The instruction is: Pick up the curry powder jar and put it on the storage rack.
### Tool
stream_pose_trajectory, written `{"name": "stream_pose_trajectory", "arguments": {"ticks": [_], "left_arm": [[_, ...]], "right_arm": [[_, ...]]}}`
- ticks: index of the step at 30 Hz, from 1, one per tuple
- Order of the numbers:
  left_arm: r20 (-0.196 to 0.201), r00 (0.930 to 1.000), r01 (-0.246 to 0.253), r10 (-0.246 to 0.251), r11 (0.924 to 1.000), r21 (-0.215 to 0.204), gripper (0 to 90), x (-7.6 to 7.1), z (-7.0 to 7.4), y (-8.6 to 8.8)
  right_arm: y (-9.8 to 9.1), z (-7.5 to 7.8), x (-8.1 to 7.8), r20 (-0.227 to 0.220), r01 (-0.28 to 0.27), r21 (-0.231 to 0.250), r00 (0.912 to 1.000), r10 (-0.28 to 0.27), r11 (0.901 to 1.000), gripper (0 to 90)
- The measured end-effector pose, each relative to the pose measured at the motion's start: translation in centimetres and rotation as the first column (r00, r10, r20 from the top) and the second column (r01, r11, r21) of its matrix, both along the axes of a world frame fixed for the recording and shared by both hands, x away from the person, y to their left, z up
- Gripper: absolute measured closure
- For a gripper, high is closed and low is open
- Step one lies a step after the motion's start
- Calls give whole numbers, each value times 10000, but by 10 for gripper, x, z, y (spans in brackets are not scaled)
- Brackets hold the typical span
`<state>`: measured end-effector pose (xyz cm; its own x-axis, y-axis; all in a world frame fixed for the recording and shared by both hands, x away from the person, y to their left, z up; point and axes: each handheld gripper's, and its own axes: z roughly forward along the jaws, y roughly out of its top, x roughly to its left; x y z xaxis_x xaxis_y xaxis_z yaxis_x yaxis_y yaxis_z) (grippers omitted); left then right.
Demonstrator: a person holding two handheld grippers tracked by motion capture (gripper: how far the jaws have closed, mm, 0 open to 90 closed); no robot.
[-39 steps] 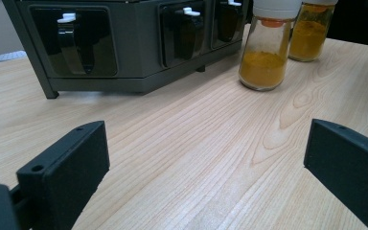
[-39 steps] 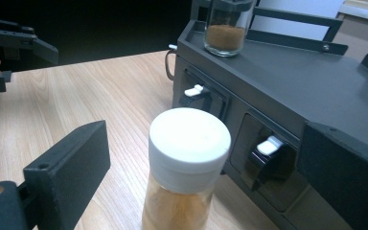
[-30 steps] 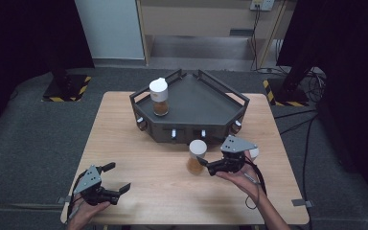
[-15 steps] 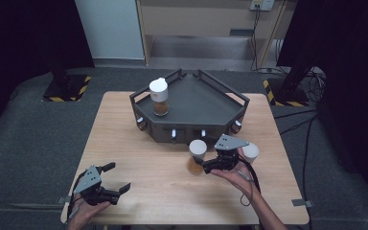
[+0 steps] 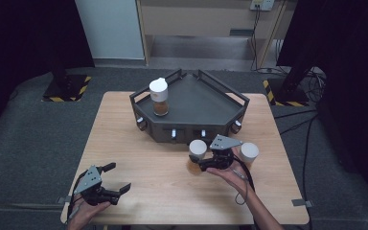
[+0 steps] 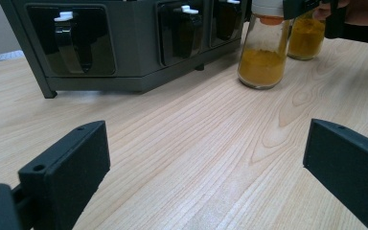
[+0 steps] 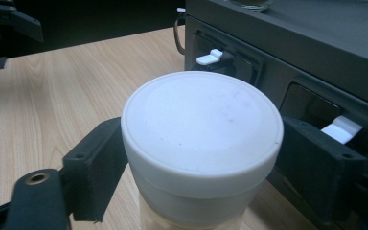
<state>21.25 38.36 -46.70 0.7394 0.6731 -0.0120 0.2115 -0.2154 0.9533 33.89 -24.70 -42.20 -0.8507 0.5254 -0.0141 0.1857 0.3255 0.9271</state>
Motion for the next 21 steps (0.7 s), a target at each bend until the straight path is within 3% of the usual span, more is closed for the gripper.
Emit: {"name": "stream_pose_trajectory", "arguments": {"ticks": [7,13,21], "left_arm": [[5,10000,26,-26,10000,56,10,0,0,-1],[11,10000,21,-21,10000,73,11,0,0,-1],[-17,10000,9,-8,10000,64,11,0,0,0]], "right_arm": [[0,-5,4,-37,-170,251,9998,171,9995,329],[0,-6,4,-135,-110,379,9998,115,9992,333],[1,-2,3,-133,-105,204,9999,108,9997,334]]}}
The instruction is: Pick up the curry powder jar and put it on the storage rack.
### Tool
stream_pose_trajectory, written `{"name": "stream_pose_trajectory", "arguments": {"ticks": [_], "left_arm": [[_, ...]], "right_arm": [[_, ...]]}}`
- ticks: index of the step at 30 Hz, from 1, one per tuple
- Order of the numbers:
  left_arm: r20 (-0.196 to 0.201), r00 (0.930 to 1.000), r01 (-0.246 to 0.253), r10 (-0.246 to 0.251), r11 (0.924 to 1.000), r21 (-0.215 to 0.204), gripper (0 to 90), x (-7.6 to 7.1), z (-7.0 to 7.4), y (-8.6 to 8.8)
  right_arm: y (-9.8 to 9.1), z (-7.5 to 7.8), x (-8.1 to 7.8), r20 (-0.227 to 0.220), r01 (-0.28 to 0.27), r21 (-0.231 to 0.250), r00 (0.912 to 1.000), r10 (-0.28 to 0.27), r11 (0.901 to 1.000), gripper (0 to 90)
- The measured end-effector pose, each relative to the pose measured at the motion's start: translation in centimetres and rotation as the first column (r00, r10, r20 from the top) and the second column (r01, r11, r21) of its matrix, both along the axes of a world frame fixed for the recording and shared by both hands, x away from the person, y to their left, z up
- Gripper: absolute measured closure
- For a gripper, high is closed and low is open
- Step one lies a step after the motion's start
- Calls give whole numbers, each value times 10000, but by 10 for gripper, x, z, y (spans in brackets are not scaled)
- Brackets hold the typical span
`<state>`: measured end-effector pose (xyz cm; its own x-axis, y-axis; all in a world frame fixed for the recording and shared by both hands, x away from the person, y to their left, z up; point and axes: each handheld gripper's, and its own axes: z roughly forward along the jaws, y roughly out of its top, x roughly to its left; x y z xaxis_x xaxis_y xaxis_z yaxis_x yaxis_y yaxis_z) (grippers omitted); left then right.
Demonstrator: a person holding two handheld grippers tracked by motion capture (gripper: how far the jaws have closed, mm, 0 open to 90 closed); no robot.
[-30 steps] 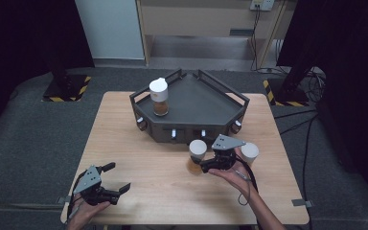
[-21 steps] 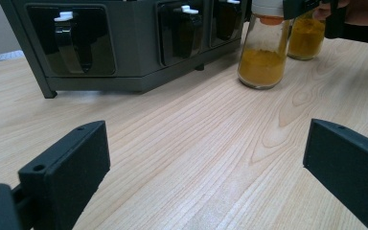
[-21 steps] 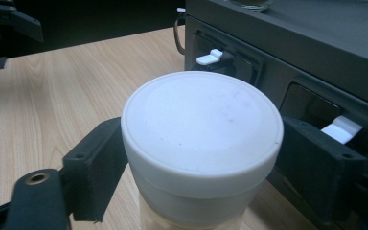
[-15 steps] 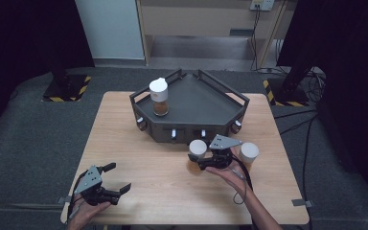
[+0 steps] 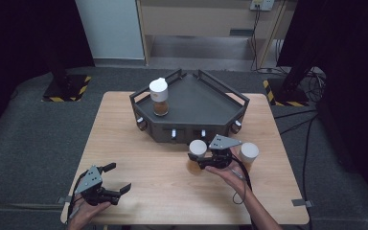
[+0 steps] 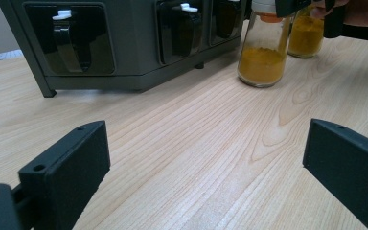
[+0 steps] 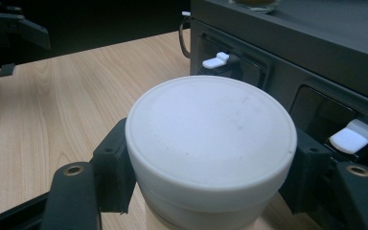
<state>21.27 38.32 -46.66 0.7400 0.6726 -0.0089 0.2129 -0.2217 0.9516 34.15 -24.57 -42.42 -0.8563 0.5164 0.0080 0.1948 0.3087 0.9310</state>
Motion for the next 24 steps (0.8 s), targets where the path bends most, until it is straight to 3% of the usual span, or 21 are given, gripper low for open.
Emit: {"name": "stream_pose_trajectory", "arguments": {"ticks": [13,24], "left_arm": [[11,10000,23,-23,10000,23,12,0,0,0],[2,10000,30,-30,10000,22,11,0,0,-1]], "right_arm": [[2,12,1,-171,-241,-357,9996,235,9991,336],[2,33,2,48,-410,-447,9991,413,9982,336]]}}
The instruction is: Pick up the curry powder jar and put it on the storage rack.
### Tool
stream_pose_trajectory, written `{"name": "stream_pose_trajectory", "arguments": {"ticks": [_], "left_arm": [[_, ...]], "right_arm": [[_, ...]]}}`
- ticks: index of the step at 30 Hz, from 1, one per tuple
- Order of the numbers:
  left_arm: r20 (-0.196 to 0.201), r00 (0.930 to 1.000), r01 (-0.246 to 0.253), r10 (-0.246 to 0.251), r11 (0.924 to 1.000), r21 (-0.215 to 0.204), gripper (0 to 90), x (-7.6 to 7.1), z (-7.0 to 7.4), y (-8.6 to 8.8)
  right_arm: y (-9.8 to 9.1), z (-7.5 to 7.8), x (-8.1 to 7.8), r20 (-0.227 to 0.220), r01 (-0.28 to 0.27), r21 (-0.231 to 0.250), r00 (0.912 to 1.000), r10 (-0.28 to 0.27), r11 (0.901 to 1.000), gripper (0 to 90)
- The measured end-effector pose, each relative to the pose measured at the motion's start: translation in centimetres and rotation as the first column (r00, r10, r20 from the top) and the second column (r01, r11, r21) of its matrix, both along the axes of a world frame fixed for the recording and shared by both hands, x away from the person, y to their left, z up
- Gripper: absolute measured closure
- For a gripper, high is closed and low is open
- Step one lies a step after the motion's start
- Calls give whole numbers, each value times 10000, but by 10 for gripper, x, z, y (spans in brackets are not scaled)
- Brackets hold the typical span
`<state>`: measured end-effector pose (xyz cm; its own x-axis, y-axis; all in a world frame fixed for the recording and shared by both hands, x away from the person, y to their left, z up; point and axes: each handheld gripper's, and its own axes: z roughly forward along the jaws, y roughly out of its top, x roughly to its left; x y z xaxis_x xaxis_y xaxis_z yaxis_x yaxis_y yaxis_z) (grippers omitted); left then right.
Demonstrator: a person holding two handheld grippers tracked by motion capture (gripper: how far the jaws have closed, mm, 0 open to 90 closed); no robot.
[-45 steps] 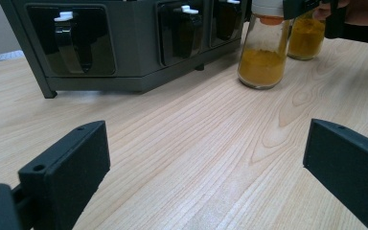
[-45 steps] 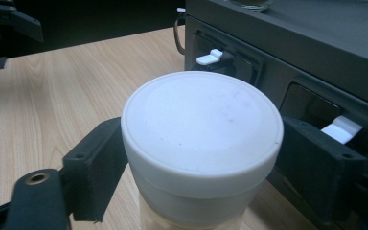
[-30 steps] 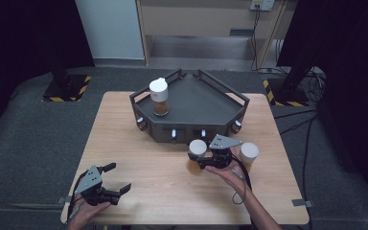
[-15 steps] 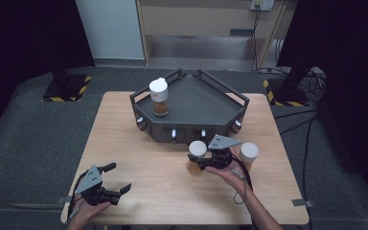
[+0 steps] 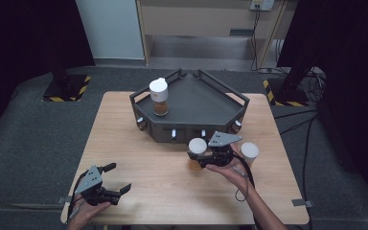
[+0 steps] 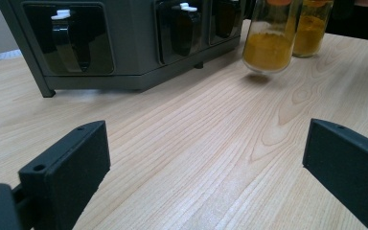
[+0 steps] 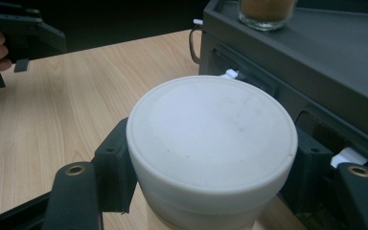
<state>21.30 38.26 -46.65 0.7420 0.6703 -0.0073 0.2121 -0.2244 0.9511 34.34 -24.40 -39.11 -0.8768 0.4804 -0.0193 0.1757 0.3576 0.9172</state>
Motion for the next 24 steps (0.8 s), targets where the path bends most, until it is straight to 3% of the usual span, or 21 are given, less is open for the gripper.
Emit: {"name": "stream_pose_trajectory", "arguments": {"ticks": [24], "left_arm": [[-27,10000,10,-10,10000,-29,11,1,0,0]], "right_arm": [[3,58,12,491,-82,-117,9988,88,9999,336]]}}
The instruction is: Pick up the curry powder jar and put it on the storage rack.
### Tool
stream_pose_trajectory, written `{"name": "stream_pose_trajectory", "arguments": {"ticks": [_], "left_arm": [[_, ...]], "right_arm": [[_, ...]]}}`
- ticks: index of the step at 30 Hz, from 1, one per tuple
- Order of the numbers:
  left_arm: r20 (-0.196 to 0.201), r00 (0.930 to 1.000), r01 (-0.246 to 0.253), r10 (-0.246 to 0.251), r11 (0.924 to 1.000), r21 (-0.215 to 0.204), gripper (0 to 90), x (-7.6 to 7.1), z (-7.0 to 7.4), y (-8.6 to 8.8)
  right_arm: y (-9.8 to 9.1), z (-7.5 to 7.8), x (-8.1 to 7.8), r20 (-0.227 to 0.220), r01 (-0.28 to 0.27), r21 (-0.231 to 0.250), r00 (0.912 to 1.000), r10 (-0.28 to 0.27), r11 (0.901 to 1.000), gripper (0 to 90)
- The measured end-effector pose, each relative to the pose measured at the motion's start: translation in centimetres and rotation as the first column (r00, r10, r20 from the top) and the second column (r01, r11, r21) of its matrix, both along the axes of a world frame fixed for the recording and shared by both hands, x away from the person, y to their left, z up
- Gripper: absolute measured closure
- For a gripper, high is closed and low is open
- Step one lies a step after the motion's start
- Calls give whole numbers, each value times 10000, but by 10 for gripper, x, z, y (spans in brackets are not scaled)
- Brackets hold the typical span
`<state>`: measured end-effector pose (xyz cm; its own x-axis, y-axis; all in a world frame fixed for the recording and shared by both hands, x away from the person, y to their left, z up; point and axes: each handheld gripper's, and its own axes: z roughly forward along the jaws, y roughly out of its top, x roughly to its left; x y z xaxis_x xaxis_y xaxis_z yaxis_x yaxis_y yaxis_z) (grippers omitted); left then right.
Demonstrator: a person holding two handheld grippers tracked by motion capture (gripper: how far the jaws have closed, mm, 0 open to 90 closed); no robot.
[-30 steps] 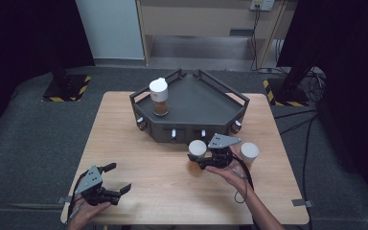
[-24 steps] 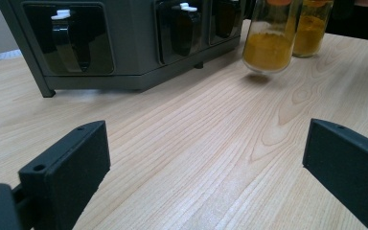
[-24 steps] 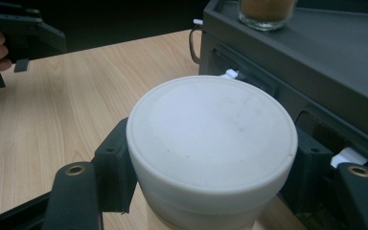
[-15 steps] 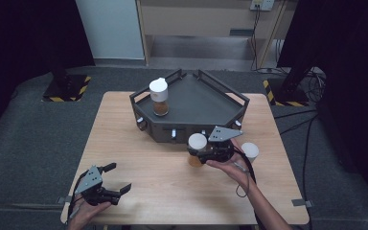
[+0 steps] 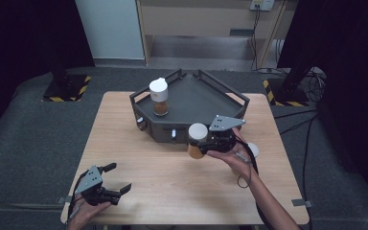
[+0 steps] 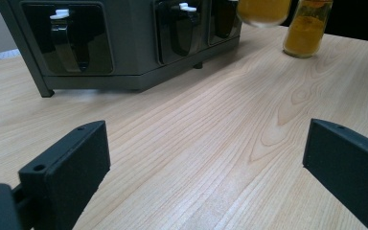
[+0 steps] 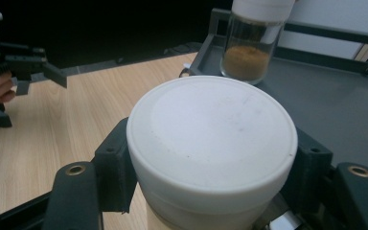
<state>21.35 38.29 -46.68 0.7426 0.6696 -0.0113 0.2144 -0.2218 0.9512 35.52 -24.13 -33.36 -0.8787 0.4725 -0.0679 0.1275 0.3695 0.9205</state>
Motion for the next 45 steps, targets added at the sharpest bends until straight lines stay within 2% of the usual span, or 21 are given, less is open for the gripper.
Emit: {"name": "stream_pose_trajectory", "arguments": {"ticks": [4,13,27,36,45], "left_arm": [[-6,10000,2,-2,10000,-4,11,0,0,0],[-17,10000,-1,1,10000,-24,11,0,0,1],[-44,10000,-17,16,10000,-49,11,0,0,1],[-68,10000,-19,19,10000,-62,12,0,0,1],[-67,10000,-7,7,10000,-80,12,0,0,1]], "right_arm": [[1,11,2,186,23,21,9998,-24,10000,336],[2,28,9,270,78,270,9996,-85,9996,336],[14,55,23,488,158,281,9987,-172,9995,335],[22,69,31,637,231,292,9977,-249,9993,336],[33,80,46,671,454,326,9966,-475,9984,335]]}}
